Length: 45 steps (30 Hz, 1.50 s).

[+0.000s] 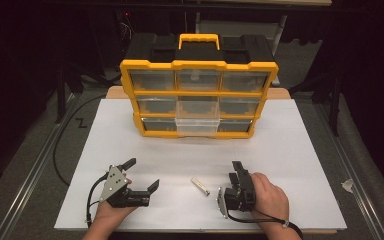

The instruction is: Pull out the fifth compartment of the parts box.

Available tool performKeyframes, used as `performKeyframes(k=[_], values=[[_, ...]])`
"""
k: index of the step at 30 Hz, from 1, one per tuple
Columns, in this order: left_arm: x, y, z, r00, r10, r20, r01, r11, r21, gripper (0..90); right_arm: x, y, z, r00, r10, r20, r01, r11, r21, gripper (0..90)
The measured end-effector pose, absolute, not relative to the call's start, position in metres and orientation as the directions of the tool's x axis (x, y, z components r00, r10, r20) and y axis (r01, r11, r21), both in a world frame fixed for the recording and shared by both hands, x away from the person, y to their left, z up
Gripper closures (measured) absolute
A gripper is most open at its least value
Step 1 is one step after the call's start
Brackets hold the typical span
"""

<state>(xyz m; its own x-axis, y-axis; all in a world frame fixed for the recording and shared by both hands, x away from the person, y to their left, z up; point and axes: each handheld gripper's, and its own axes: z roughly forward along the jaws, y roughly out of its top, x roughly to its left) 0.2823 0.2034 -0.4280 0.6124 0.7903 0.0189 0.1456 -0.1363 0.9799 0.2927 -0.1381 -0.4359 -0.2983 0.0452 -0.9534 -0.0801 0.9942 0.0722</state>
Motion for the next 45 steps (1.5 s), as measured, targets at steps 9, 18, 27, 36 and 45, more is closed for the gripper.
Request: performKeyframes(k=[9, 18, 27, 36, 45], values=[[0.282, 0.204, -0.428, 0.611, 0.791, 0.015, 0.144, -0.131, 0.981, 0.4, 0.292, -0.139, -0.432, -0.306, 0.047, -0.951, -0.097, 0.992, 0.080, 28.9], [0.282, 0.204, -0.428, 0.612, 0.790, 0.015, 0.143, -0.129, 0.981, 0.3, 0.294, -0.140, -0.434, -0.321, 0.049, -0.946, -0.086, 0.993, 0.081, 11.1], [0.282, 0.206, -0.428, 0.608, 0.794, 0.013, 0.146, -0.129, 0.981, 0.4, 0.296, -0.142, -0.431, -0.289, 0.092, -0.953, -0.084, 0.989, 0.121, 0.9], [0.284, 0.206, -0.428, 0.603, 0.798, -0.011, 0.176, -0.119, 0.977, 0.3, 0.301, -0.151, -0.429, -0.332, 0.281, -0.900, 0.015, 0.956, 0.293, 1.0], [0.284, 0.207, -0.428, 0.601, 0.799, -0.011, 0.165, -0.111, 0.980, 0.3, 0.309, -0.162, -0.425, -0.402, 0.516, -0.756, 0.139, 0.851, 0.507, 1.0]])
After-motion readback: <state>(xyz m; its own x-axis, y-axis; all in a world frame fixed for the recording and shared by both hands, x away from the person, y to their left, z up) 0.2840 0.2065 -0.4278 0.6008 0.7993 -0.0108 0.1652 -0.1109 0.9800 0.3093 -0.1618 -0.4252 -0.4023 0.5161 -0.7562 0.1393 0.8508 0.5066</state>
